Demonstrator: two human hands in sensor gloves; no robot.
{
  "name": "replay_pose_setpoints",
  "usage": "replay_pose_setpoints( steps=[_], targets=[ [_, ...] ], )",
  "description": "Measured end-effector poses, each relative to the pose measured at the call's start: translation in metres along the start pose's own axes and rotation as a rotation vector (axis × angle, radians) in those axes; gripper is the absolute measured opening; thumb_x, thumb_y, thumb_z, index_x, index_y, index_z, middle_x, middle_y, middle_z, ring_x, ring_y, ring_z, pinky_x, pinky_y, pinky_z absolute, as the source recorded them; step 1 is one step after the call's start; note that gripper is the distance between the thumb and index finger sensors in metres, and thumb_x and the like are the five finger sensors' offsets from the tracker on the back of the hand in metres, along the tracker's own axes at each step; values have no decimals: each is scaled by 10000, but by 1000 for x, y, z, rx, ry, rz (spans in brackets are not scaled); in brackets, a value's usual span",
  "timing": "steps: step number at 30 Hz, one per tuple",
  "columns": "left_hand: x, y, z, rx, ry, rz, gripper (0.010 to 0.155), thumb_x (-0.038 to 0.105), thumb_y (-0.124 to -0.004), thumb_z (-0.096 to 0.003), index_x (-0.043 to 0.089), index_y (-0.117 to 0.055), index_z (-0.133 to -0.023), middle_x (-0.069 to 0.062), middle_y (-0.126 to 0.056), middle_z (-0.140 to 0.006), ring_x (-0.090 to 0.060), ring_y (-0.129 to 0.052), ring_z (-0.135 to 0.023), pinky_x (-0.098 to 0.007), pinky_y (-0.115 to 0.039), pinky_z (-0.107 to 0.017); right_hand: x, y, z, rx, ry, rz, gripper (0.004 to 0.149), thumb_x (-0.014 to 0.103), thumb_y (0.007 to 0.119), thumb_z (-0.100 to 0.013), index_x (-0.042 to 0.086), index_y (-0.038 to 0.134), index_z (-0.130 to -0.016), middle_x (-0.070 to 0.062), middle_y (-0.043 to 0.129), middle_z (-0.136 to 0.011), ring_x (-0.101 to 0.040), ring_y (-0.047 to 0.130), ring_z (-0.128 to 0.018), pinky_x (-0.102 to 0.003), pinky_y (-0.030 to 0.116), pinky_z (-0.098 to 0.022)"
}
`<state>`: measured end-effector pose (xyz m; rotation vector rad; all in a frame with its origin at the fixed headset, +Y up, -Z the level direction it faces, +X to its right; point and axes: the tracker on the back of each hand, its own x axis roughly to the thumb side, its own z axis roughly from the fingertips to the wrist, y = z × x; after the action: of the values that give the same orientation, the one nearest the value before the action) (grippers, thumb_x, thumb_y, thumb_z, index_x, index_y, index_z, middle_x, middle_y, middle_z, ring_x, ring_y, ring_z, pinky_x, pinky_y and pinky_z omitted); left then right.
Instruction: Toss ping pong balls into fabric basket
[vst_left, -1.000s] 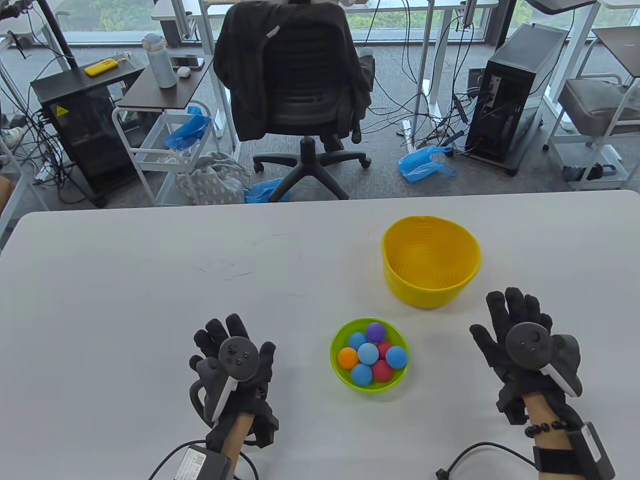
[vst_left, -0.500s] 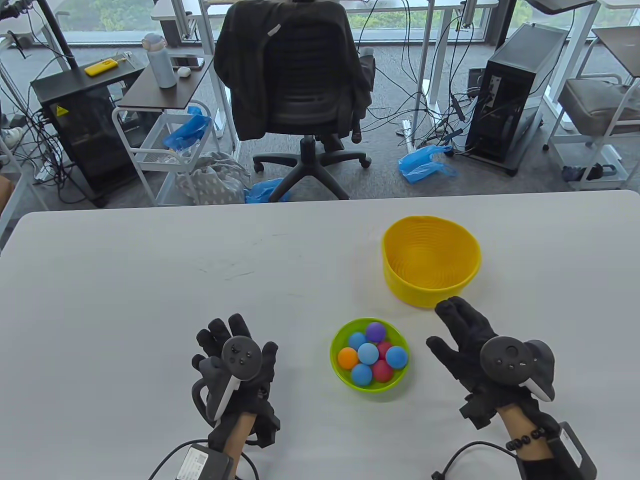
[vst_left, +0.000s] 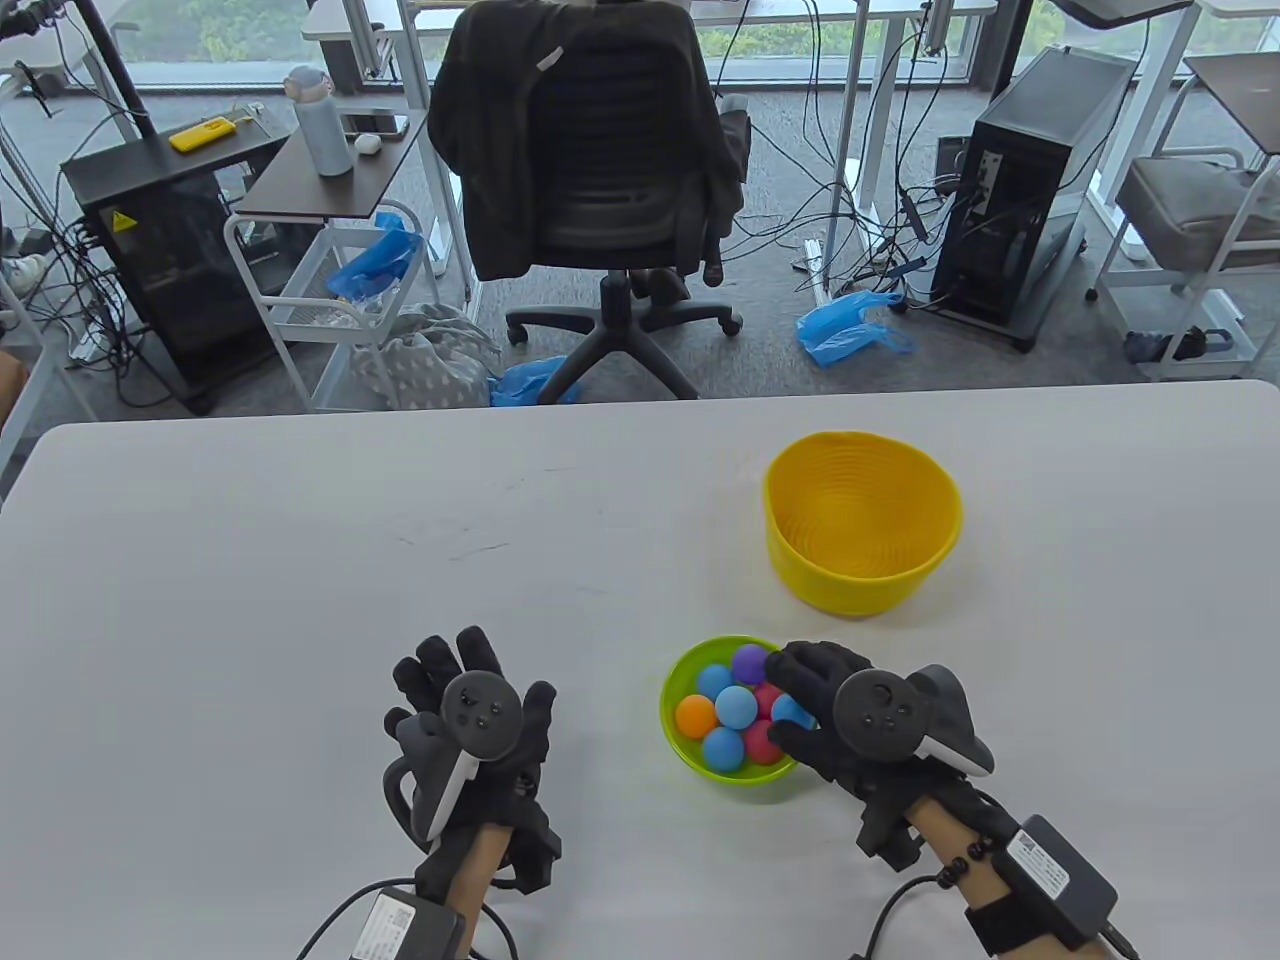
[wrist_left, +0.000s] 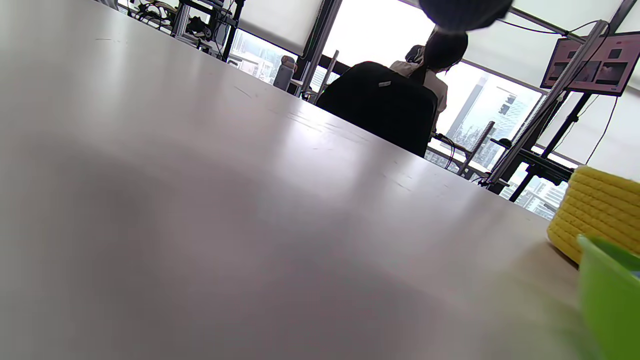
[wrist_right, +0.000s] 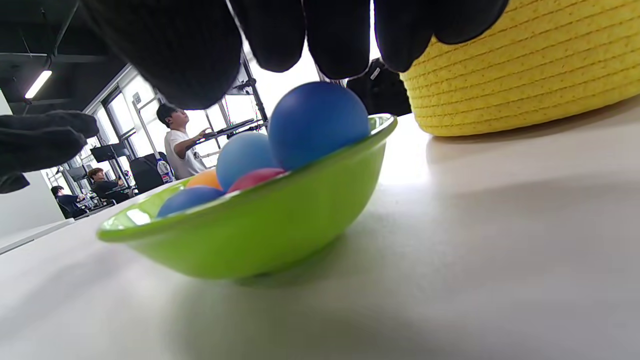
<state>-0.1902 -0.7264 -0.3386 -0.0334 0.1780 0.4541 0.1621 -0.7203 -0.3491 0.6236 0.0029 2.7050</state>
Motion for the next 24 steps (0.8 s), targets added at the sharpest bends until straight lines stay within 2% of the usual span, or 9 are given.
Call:
replay_pose_setpoints(
  steps=[16, 20, 24],
  targets=[
    [0, 0, 0, 1, -10, 11, 839, 511, -644, -592, 143, -129, -1143, -223, 1, -1165, -529, 24, -1043, -783, -98, -687, -1, 12, -4, 24, 16, 57, 617, 317, 877, -504, 186, 635, -1056, -158, 731, -1065, -493, 652, -990, -643, 555, -734],
    [-1, 1, 0, 3, -9, 19, 839, 511, -644, -592, 143, -131, -1143, -224, 1, -1165, -531, 23, -1043, -784, -97, -687, 0, 4, 0, -37, 3, 34, 598, 314, 866, -508, 189, 645, -1050, -162, 734, -1062, -507, 679, -971, -651, 580, -721],
    [-1, 1, 0, 4, -9, 26, 839, 511, -645, -591, 143, -130, -1144, -224, 1, -1165, -531, 24, -1044, -784, -96, -688, -1, -12, 6, -94, 6, -42, 568, 312, 857, -512, 193, 671, -1036, -185, 740, -1053, -510, 806, -886, -639, 718, -648]
  ],
)
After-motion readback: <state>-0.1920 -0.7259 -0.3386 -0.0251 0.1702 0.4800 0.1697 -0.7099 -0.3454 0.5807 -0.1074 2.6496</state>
